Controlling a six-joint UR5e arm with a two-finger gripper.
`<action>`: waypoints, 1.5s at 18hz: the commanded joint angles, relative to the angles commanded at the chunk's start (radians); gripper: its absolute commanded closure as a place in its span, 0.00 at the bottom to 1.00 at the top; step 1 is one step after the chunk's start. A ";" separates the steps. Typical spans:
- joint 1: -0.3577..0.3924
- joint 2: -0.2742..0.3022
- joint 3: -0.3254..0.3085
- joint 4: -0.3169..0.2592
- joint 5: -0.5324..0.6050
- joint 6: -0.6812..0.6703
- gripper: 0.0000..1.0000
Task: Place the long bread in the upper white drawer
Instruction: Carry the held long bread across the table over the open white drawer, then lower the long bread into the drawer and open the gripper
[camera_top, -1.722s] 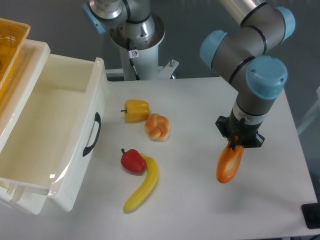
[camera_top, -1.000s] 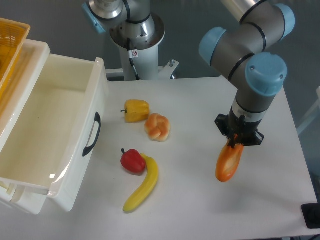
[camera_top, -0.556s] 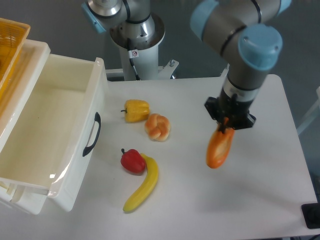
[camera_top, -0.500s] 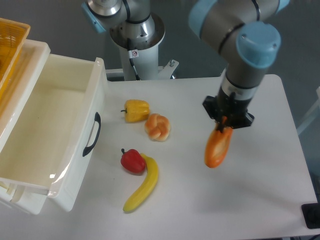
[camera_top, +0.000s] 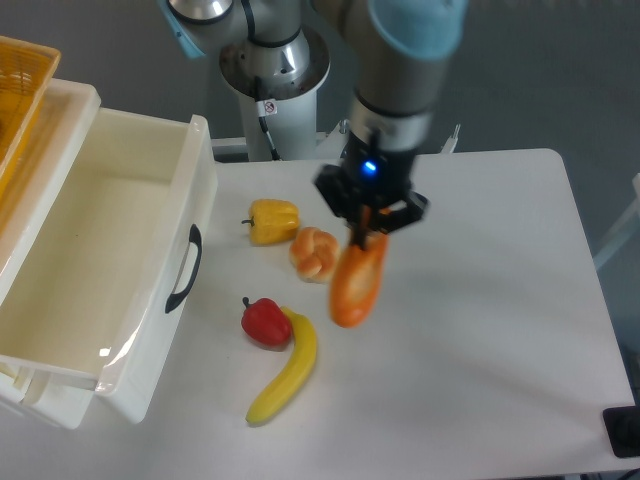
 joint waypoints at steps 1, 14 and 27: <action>-0.009 0.015 0.003 -0.002 -0.018 -0.023 1.00; -0.271 0.054 -0.005 0.006 -0.034 -0.446 1.00; -0.377 -0.050 -0.051 0.044 0.020 -0.462 1.00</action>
